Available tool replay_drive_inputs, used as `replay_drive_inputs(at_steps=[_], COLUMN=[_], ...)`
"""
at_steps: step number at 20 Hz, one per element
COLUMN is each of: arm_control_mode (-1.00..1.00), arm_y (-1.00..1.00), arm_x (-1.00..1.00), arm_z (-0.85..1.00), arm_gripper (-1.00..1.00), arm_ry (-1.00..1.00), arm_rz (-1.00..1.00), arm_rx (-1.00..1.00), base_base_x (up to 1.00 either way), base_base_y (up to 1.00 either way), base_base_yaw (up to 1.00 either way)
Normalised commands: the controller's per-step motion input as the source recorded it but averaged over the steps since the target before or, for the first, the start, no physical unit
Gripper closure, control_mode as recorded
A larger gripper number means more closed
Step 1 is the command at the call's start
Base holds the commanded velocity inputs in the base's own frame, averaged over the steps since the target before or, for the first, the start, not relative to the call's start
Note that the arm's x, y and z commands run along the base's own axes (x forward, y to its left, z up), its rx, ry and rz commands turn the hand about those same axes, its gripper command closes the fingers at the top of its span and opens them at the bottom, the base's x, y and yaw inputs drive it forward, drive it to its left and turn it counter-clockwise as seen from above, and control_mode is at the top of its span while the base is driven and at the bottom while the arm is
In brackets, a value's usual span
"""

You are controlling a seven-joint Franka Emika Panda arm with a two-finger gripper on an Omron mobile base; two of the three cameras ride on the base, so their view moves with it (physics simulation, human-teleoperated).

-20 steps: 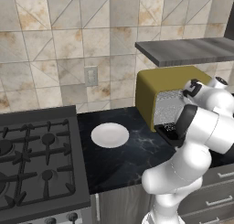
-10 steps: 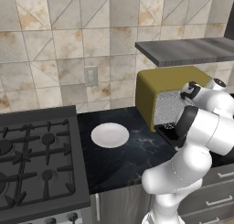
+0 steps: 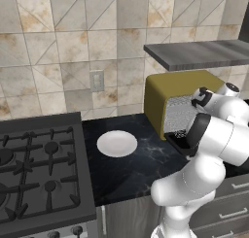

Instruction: Open the toaster oven door. Place the hotdog bun on the top rack in the toaster oven and place the chicken drumstick on the bottom rack.

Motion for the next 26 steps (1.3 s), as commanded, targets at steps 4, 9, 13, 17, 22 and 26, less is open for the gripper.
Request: replay_drive_inputs(at_steps=[4, 9, 13, 17, 22, 26], arm_control_mode=[-1.00, -1.00, -1.00, -1.00, -1.00, -1.00], arm_y=[0.00, 0.00, 0.00, 0.00, -0.09, -0.09], arm_x=[0.00, 0.00, 0.00, -0.01, -0.14, -0.07], arm_z=[0.00, 0.00, 0.01, 0.05, 0.15, 0.23], arm_gripper=[-1.00, -1.00, -1.00, -1.00, -1.00, -1.00], arm_ry=[0.00, 0.00, 0.00, 0.00, 0.00, 0.00], arm_rz=[-0.02, -0.01, 0.00, 0.00, 0.00, 0.00], arm_rx=[0.00, 0.00, 0.00, 0.00, 0.00, 0.00], base_base_x=[0.00, 0.00, 0.00, 0.00, 0.00, 0.00], base_base_y=[0.00, 0.00, 0.00, 0.00, 0.00, 0.00], base_base_yaw=[0.00, 0.00, 0.00, 0.00, 0.00, 0.00])
